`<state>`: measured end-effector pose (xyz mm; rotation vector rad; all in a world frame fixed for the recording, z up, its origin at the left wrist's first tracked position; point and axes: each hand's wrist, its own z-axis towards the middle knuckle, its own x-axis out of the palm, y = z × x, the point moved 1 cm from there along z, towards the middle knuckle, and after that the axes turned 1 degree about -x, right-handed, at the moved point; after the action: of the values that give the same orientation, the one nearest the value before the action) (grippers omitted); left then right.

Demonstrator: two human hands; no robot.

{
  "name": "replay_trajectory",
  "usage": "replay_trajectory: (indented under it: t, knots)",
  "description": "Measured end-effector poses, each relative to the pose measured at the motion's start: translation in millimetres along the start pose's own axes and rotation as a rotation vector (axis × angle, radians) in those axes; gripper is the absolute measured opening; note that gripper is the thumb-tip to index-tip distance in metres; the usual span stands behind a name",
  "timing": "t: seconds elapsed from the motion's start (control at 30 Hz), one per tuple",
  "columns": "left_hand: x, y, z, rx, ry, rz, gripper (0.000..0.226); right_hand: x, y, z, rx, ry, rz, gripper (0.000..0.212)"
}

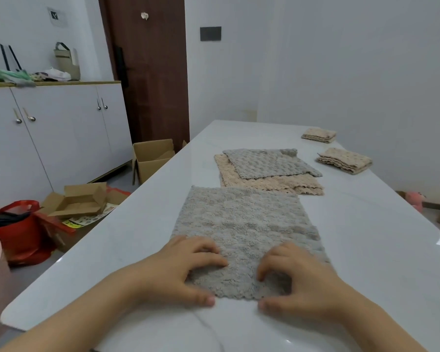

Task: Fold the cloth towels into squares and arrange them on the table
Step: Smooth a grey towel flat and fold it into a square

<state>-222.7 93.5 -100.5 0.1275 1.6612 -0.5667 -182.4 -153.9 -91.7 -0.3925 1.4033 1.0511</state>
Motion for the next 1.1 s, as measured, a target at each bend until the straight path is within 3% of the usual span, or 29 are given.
replay_trajectory:
  t: [0.1,0.2,0.37,0.53,0.63,0.73,0.77,0.87,0.97,1.1]
  knots:
    - [-2,-3,-1,0.049,-0.088,0.005,0.065,1,3,0,0.028,0.012,-0.062,0.054]
    - [-6,-6,2,0.077,-0.155,-0.027,0.046,2,0,5,0.001,-0.057,-0.105,0.036]
    - [-13,4,1,-0.112,-0.298,-0.068,0.038,-13,-6,5,0.054,-0.043,-0.214,0.035]
    - [-40,18,14,-0.226,-0.571,-0.427,0.032,-43,-25,11,0.279,-0.064,-0.245,0.008]
    - [-50,23,35,-0.28,-0.641,-0.75,0.024,-57,-38,25,0.4,-0.125,-0.205,0.011]
    - [-45,33,59,-0.373,-0.709,-0.908,0.01,-65,-52,44,0.476,-0.223,-0.145,0.012]
    - [-40,38,65,-0.412,-0.73,-0.895,0.008,-65,-57,50,0.487,-0.241,-0.129,0.014]
    - [-24,49,76,-0.509,-0.748,-0.63,0.028,-59,-72,56,0.537,-0.293,-0.063,0.019]
    - [-20,53,76,-0.51,-0.712,-0.381,0.028,-51,-86,51,0.615,-0.223,0.108,0.022]
    - [-21,56,77,-0.537,-0.635,-0.311,0.026,-46,-98,47,0.661,-0.206,0.33,0.012]
